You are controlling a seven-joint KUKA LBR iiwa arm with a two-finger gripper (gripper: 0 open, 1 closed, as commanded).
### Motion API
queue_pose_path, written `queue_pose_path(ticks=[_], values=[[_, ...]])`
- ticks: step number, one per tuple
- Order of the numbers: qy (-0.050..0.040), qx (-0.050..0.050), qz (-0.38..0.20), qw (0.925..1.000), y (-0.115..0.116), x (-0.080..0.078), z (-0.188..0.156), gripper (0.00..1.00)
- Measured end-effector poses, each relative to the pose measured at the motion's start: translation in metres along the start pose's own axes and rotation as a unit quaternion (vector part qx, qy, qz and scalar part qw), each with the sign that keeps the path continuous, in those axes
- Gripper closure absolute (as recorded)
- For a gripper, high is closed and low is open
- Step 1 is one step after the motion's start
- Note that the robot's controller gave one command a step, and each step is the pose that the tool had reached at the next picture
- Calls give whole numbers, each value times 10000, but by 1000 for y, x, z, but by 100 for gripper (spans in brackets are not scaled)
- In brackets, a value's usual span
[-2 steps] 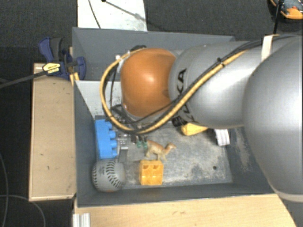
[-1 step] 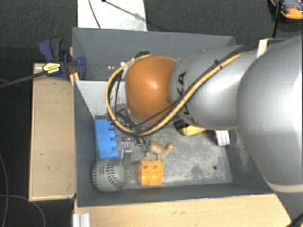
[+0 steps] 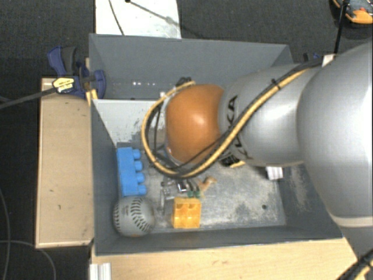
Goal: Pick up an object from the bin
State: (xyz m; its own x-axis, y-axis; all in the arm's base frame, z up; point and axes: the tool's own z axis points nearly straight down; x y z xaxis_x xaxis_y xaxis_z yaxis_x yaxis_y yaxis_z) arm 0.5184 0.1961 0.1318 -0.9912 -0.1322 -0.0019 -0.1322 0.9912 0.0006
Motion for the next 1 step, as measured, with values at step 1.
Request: queue_pose_path(ticks=[1], values=[[20, 3, 84, 10000, -10, -8, -6, 0]])
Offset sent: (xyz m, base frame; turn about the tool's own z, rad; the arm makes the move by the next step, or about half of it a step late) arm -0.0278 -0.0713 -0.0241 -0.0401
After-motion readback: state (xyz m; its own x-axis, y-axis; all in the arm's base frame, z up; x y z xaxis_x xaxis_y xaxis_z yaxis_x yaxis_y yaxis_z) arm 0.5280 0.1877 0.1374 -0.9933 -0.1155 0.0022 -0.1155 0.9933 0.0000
